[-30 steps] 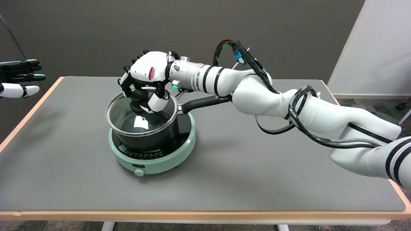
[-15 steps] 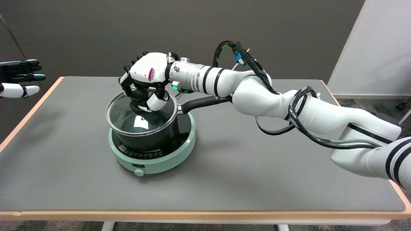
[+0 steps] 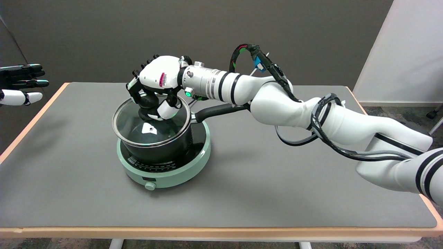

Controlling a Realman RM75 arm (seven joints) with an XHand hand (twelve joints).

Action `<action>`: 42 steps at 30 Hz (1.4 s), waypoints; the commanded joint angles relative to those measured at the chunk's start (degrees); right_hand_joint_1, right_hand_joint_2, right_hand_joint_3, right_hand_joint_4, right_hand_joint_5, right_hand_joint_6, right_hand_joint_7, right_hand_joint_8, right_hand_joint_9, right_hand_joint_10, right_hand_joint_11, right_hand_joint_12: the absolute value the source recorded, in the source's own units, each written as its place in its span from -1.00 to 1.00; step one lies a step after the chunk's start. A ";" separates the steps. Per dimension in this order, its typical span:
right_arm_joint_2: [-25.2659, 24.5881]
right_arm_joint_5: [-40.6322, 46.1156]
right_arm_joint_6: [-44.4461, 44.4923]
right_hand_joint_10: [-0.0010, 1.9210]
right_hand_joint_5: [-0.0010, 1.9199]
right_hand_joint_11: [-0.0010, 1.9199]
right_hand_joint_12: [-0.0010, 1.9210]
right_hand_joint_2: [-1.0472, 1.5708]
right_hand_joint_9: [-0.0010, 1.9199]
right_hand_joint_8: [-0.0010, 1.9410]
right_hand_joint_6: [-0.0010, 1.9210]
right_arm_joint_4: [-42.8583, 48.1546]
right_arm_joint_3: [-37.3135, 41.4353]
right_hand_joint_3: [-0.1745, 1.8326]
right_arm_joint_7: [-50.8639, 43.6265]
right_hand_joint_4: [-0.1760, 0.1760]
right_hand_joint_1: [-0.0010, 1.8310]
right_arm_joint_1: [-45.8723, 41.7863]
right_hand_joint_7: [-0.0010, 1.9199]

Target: Pick up the pot lid.

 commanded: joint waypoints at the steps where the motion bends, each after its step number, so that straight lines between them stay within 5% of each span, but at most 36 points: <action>1: 0.08 0.07 0.37 0.40 -0.27 -0.37 0.59 0.46 -0.13 0.36 0.28 0.25 0.01 -0.23 0.00 1.00 0.48 0.03 -0.07; 42: 5.52 2.05 -0.27 0.60 -0.26 -0.28 0.49 0.45 -0.13 0.33 0.28 1.10 0.66 -0.23 0.00 1.00 0.49 12.73 -0.06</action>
